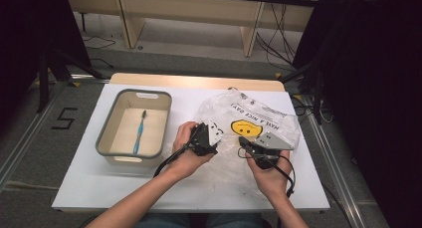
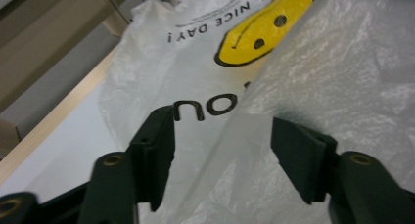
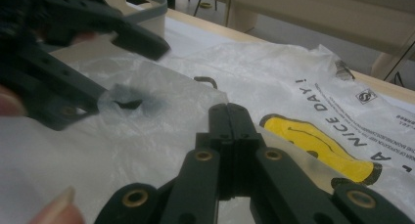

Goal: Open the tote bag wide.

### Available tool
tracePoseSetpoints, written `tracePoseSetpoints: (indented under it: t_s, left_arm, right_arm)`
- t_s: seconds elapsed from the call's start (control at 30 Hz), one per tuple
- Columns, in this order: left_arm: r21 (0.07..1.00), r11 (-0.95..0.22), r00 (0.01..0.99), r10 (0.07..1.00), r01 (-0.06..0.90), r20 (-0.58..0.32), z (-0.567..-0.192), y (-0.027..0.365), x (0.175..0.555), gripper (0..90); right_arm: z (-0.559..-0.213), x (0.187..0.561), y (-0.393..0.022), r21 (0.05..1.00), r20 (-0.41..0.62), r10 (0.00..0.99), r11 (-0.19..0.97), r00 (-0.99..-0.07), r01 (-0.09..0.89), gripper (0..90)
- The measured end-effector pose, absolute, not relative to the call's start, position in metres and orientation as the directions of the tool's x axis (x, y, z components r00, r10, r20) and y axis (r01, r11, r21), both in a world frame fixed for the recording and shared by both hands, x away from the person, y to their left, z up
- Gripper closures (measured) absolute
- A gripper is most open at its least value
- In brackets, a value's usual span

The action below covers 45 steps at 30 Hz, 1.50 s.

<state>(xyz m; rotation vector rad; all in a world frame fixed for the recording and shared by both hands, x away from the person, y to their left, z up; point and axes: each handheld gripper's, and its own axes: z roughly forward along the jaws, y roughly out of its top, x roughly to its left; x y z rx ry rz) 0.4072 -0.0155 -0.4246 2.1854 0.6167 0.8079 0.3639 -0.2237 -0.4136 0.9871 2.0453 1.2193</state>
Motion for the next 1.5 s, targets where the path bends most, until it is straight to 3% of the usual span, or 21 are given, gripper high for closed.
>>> tracePoseSetpoints:
  t_s: [0.07, 0.1, 0.13, 0.3, 0.57, 0.6, 0.67, 0.8, 0.87, 0.97, 1.03, 1.1, 1.13, 1.17, 1.2, 1.27, 1.3, 1.33, 1.37, 1.5]
  left_arm:
    - [0.734, -0.656, 0.713, 0.599, 0.176, 0.364, -0.429, -0.02, 0.413, 46.0]
    - [0.725, -0.667, 0.721, 0.586, 0.17, 0.37, -0.43, -0.022, 0.415, 51.1]
    - [0.716, -0.679, 0.726, 0.573, 0.161, 0.381, -0.43, -0.023, 0.416, 64.2]
    - [0.761, -0.626, 0.712, 0.613, 0.171, 0.344, -0.422, -0.018, 0.423, 86.7]
    - [0.803, -0.588, 0.69, 0.621, 0.097, 0.371, -0.398, -0.013, 0.422, 88.9]
    - [0.803, -0.588, 0.69, 0.621, 0.097, 0.371, -0.398, -0.013, 0.422, 88.8]
    - [0.802, -0.592, 0.686, 0.617, 0.082, 0.385, -0.394, -0.013, 0.423, 88.8]
    - [0.805, -0.59, 0.685, 0.614, 0.068, 0.392, -0.389, -0.014, 0.423, 88.8]
    - [0.811, -0.582, 0.685, 0.616, 0.062, 0.389, -0.386, -0.015, 0.422, 88.7]
    - [0.812, -0.581, 0.683, 0.615, 0.054, 0.395, -0.385, -0.015, 0.421, 88.2]
    - [0.814, -0.579, 0.688, 0.609, 0.046, 0.394, -0.385, -0.014, 0.42, 87.5]
    - [0.811, -0.583, 0.694, 0.6, 0.039, 0.398, -0.384, -0.014, 0.42, 85.9]
    - [0.812, -0.583, 0.696, 0.598, 0.036, 0.399, -0.384, -0.013, 0.419, 84.5]
    - [0.812, -0.583, 0.696, 0.598, 0.036, 0.399, -0.384, -0.013, 0.419, 82.5]
    - [0.811, -0.584, 0.698, 0.595, 0.034, 0.399, -0.384, -0.013, 0.418, 79.3]
    - [0.815, -0.578, 0.697, 0.6, 0.039, 0.393, -0.384, -0.013, 0.416, 70.4]
    - [0.817, -0.575, 0.695, 0.605, 0.043, 0.389, -0.383, -0.013, 0.415, 70.4]
    - [0.819, -0.572, 0.694, 0.609, 0.049, 0.384, -0.383, -0.012, 0.414, 58.3]
    - [0.821, -0.568, 0.698, 0.613, 0.064, 0.37, -0.383, -0.011, 0.412, 52.7]
    - [0.828, -0.55, 0.705, 0.631, 0.113, 0.323, -0.386, -0.003, 0.403, 36.5]
  right_arm:
    - [-0.412, 0.363, -0.224, 0.898, -0.092, 0.812, 0.317, -0.576, 0.304, 90.0]
    - [-0.411, 0.363, -0.224, 0.9, -0.09, 0.811, 0.315, -0.577, 0.302, 90.0]
    - [-0.409, 0.362, -0.223, 0.904, -0.091, 0.81, 0.311, -0.579, 0.294, 90.0]
    - [-0.41, 0.362, -0.223, 0.899, -0.087, 0.802, 0.319, -0.59, 0.301, 89.2]
    - [-0.407, 0.362, -0.218, 0.899, -0.131, 0.77, 0.357, -0.624, 0.252, 47.6]
    - [-0.407, 0.362, -0.218, 0.899, -0.131, 0.77, 0.357, -0.624, 0.252, 47.6]
    - [-0.402, 0.361, -0.211, 0.898, -0.167, 0.752, 0.383, -0.638, 0.216, 33.2]
    - [-0.4, 0.364, -0.198, 0.877, -0.222, 0.738, 0.437, -0.637, 0.201, 22.1]
    - [-0.404, 0.369, -0.194, 0.852, -0.246, 0.732, 0.476, -0.636, 0.218, 21.0]
    - [-0.413, 0.377, -0.193, 0.806, -0.298, 0.74, 0.533, -0.603, 0.256, 30.7]
    - [-0.415, 0.379, -0.196, 0.808, -0.289, 0.748, 0.525, -0.597, 0.266, 54.7]
    - [-0.413, 0.381, -0.2, 0.821, -0.28, 0.765, 0.504, -0.58, 0.268, 72.7]
    - [-0.411, 0.381, -0.201, 0.825, -0.269, 0.774, 0.492, -0.574, 0.277, 80.5]
    - [-0.411, 0.381, -0.201, 0.825, -0.269, 0.774, 0.492, -0.574, 0.277, 80.5]
    - [-0.408, 0.383, -0.204, 0.847, -0.239, 0.799, 0.45, -0.551, 0.285, 89.6]
    - [-0.406, 0.384, -0.205, 0.858, -0.227, 0.817, 0.425, -0.529, 0.288, 90.0]
    - [-0.406, 0.384, -0.205, 0.858, -0.227, 0.817, 0.425, -0.529, 0.288, 90.0]
    - [-0.405, 0.384, -0.206, 0.868, -0.227, 0.833, 0.409, -0.505, 0.283, 90.0]
    - [-0.404, 0.384, -0.206, 0.873, -0.222, 0.839, 0.398, -0.497, 0.282, 90.0]
    - [-0.402, 0.384, -0.209, 0.888, -0.215, 0.866, 0.367, -0.452, 0.279, 90.0]
